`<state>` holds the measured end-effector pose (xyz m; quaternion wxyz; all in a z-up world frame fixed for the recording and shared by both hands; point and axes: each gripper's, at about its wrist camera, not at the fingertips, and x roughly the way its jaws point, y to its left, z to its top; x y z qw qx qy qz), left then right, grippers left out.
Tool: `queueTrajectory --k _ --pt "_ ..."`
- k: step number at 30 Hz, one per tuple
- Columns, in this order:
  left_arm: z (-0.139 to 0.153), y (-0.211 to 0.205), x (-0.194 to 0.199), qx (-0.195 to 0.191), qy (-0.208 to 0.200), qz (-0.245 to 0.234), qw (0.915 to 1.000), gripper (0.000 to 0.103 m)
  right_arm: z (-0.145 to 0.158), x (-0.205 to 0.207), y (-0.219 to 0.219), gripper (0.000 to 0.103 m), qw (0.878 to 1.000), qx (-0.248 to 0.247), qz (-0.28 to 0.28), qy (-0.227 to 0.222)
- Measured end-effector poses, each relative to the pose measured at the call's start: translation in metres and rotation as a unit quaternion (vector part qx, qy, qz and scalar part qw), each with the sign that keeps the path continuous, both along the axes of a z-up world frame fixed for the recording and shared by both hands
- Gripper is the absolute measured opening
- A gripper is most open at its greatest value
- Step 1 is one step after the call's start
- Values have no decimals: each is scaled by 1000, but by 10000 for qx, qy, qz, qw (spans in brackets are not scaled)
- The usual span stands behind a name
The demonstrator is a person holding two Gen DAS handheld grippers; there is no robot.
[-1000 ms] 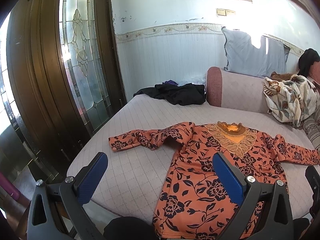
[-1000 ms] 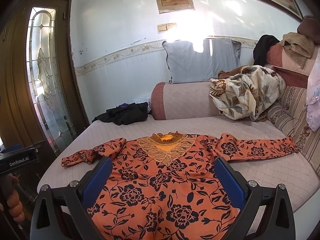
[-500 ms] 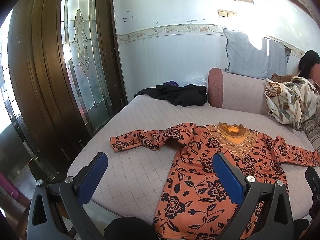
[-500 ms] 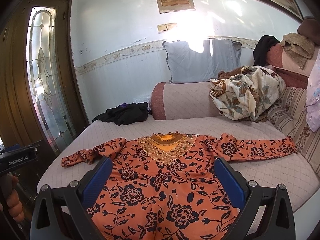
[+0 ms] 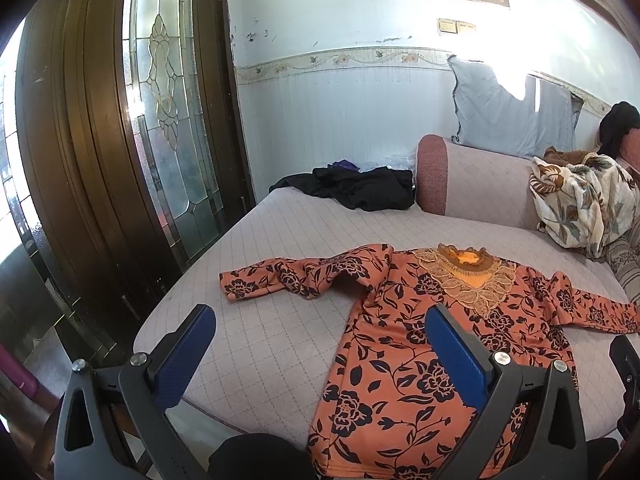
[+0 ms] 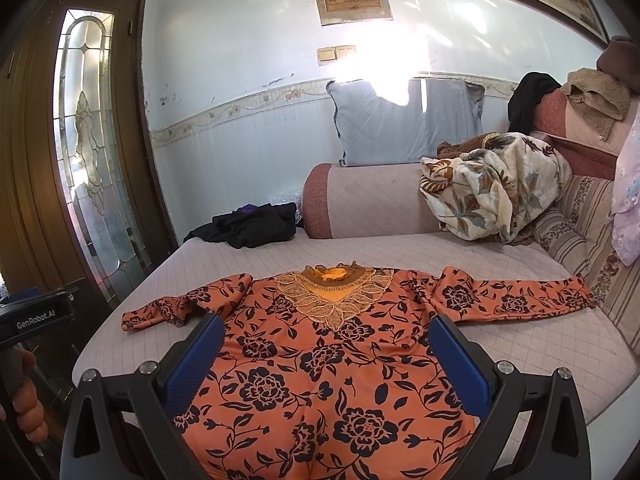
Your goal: Fold small clothes
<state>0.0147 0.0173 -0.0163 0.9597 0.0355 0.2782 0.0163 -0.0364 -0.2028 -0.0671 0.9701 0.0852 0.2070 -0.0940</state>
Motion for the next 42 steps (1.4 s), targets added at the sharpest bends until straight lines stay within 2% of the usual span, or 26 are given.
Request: queueTrajectory --k 26,32,34,37,42 --pt "-12 -7 10 115 150 -14 9998 103 -15 11 -6 103 9998 122 -5 181" --pt "-23 -18 22 205 277 -70 9994 103 -26 17 -13 103 9994 216 -45 271" --pt "-32 -27 32 212 374 -159 9989 103 -31 20 -19 103 9991 266 -78 327" --pt "-60 -48 59 270 726 -358 9964 103 -44 29 -37 103 9979 386 -216 472" --pt "-141 -100 120 560 1642 -737 9821 103 -72 55 -109 103 9912 770 -680 840"
